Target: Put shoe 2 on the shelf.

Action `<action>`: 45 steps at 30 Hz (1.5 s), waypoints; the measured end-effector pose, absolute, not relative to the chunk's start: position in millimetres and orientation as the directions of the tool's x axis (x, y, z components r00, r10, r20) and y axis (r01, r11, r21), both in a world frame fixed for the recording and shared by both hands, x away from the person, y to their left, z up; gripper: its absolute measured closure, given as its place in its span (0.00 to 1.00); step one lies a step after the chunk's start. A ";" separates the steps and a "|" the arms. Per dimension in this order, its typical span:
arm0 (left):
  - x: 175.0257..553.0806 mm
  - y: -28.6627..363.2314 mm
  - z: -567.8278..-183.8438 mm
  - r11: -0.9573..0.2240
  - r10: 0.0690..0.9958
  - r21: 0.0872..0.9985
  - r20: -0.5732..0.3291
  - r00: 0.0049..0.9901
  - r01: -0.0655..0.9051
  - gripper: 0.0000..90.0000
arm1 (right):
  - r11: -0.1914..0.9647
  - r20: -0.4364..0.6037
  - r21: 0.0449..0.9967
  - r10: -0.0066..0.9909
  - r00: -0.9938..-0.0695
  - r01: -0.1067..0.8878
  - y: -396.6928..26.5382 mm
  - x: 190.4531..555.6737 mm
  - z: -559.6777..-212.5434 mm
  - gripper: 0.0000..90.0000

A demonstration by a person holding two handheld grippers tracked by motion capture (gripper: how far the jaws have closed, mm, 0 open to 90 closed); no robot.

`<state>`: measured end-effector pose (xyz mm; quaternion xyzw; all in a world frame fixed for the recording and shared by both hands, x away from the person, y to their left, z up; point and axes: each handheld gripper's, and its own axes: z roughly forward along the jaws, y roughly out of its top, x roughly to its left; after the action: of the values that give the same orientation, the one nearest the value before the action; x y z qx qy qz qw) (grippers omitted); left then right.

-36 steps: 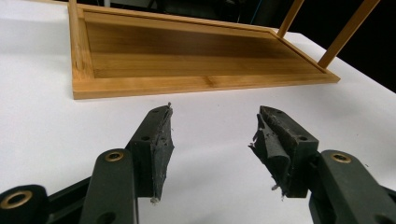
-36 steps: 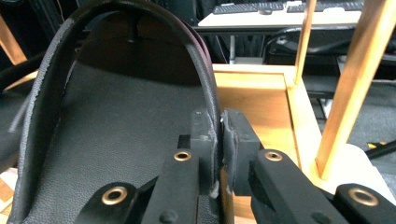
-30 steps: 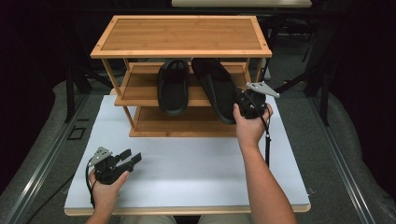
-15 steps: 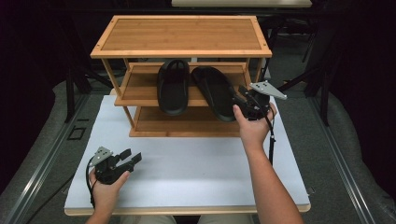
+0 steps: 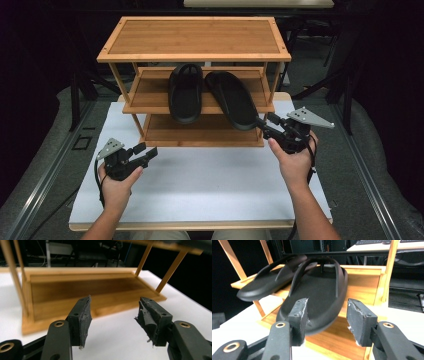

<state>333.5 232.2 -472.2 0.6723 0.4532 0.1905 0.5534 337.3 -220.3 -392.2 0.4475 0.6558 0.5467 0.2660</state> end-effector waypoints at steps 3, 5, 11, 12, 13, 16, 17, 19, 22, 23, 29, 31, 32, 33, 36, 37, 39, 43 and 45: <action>339.6 227.0 -458.4 0.011 0.822 0.924 -0.226 0.523 0.382 0.46 | -0.003 0.149 0.952 0.878 -0.455 0.307 -221.3 337.6 -394.9 0.56; 345.9 220.3 -444.2 0.001 0.821 0.929 -0.213 0.530 0.371 0.45 | -0.015 0.172 0.946 0.870 -0.462 0.324 -221.1 339.2 -398.4 0.56; 361.9 200.1 -407.9 0.002 0.814 0.947 -0.189 0.549 0.322 0.44 | -0.017 0.200 0.939 0.841 -0.503 0.344 -211.0 344.0 -406.5 0.55; 367.5 193.6 -399.2 0.001 0.815 0.951 -0.180 0.550 0.310 0.44 | -0.019 0.198 0.941 0.841 -0.504 0.337 -206.3 345.6 -406.5 0.55; 370.8 189.5 -396.0 -0.001 0.815 0.950 -0.179 0.551 0.311 0.44 | -0.015 0.196 0.941 0.839 -0.508 0.339 -204.8 346.7 -405.9 0.55; 380.0 178.2 -390.6 -0.015 0.818 0.948 -0.172 0.549 0.319 0.43 | -0.006 0.188 0.941 0.840 -0.509 0.337 -200.1 351.3 -405.8 0.57; 383.0 175.1 -389.9 -0.025 0.822 0.947 -0.164 0.546 0.321 0.43 | -0.006 0.191 0.940 0.837 -0.513 0.340 -199.4 352.4 -405.5 0.57; 385.6 172.2 -389.5 -0.030 0.828 0.946 -0.158 0.539 0.323 0.42 | -0.019 0.197 0.942 0.840 -0.505 0.336 -197.9 353.2 -405.2 0.57; 394.3 164.6 -389.9 -0.043 0.843 0.941 -0.146 0.518 0.335 0.40 | -0.013 0.170 0.950 0.859 -0.482 0.311 -193.5 352.0 -401.2 0.56; 394.3 164.6 -389.9 -0.043 0.843 0.941 -0.146 0.518 0.335 0.40 | -0.013 0.170 0.950 0.859 -0.482 0.311 -193.5 352.0 -401.2 0.56; 402.6 157.7 -396.0 -0.066 0.863 0.928 -0.131 0.487 0.366 0.38 | -0.016 0.168 0.947 0.874 -0.456 0.319 -188.5 358.1 -401.6 0.46; 405.1 156.2 -399.3 -0.069 0.864 0.924 -0.133 0.485 0.376 0.37 | -0.015 0.175 0.943 0.871 -0.459 0.332 -189.3 359.4 -402.4 0.46; 405.9 156.3 -400.4 -0.066 0.864 0.925 -0.135 0.486 0.374 0.36 | -0.022 0.182 0.944 0.869 -0.461 0.330 -189.3 360.7 -403.4 0.46; 406.4 156.5 -401.2 -0.059 0.863 0.924 -0.143 0.485 0.377 0.35 | -0.030 0.193 0.941 0.865 -0.463 0.336 -189.4 361.6 -403.8 0.47; 407.6 156.7 -402.5 -0.047 0.856 0.922 -0.161 0.491 0.384 0.36 | -0.057 0.234 0.934 0.843 -0.484 0.353 -188.2 366.0 -405.8 0.48; 407.7 156.5 -402.9 -0.043 0.853 0.922 -0.167 0.495 0.384 0.37 | -0.051 0.236 0.932 0.837 -0.493 0.359 -187.3 367.2 -406.0 0.48; 407.8 155.9 -403.4 -0.043 0.849 0.923 -0.168 0.501 0.382 0.38 | -0.043 0.218 0.937 0.847 -0.486 0.345 -183.5 370.0 -407.1 0.48; 407.9 155.3 -403.1 -0.055 0.848 0.925 -0.156 0.507 0.376 0.39 | -0.037 0.221 0.935 0.838 -0.499 0.351 -179.5 377.0 -407.8 0.49; 407.9 154.9 -403.2 -0.053 0.847 0.926 -0.157 0.507 0.375 0.39 | -0.043 0.222 0.937 0.838 -0.499 0.346 -178.5 378.5 -407.7 0.49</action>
<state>407.9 154.9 -403.2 0.6899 0.4429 0.2242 0.5268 378.5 -178.5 -407.7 0.4504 0.6566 0.5643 0.2180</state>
